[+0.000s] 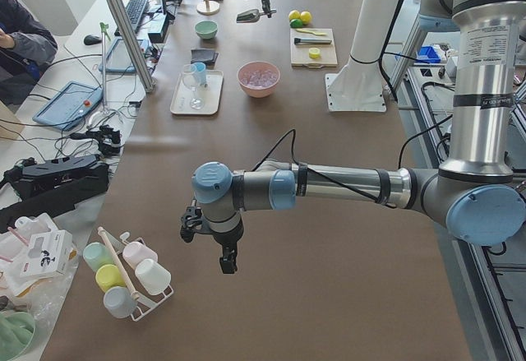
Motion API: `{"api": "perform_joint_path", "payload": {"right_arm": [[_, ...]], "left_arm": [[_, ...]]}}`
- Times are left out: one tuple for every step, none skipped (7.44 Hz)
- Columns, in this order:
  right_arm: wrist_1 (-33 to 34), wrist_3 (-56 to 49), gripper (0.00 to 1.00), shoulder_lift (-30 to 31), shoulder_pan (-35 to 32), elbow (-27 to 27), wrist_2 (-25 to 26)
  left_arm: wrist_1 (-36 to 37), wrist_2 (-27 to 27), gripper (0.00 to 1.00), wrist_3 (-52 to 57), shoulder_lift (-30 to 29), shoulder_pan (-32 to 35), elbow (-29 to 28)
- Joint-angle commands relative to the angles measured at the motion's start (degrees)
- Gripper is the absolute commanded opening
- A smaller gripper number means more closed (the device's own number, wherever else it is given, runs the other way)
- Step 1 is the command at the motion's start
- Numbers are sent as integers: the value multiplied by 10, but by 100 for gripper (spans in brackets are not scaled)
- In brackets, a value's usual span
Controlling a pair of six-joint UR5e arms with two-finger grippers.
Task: Put ice in cup with scoop
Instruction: 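Carry the empty scoop back toward its spot on the table while the left arm retracts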
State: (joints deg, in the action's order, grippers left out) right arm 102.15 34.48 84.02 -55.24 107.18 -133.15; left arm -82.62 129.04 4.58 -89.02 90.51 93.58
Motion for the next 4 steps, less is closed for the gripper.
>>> {"api": "perform_joint_path", "payload": {"right_arm": [[-87, 34, 0, 40, 31, -22, 6], [-87, 34, 0, 44, 35, -22, 7], [-88, 34, 0, 49, 37, -24, 6], [-89, 34, 0, 49, 37, -29, 5]], "left_arm": [[-11, 2, 98, -14, 3, 5, -24], [-11, 1, 98, -15, 2, 5, -31], [-45, 0, 98, -17, 2, 4, -49], [-57, 1, 98, -16, 2, 4, -60]]}}
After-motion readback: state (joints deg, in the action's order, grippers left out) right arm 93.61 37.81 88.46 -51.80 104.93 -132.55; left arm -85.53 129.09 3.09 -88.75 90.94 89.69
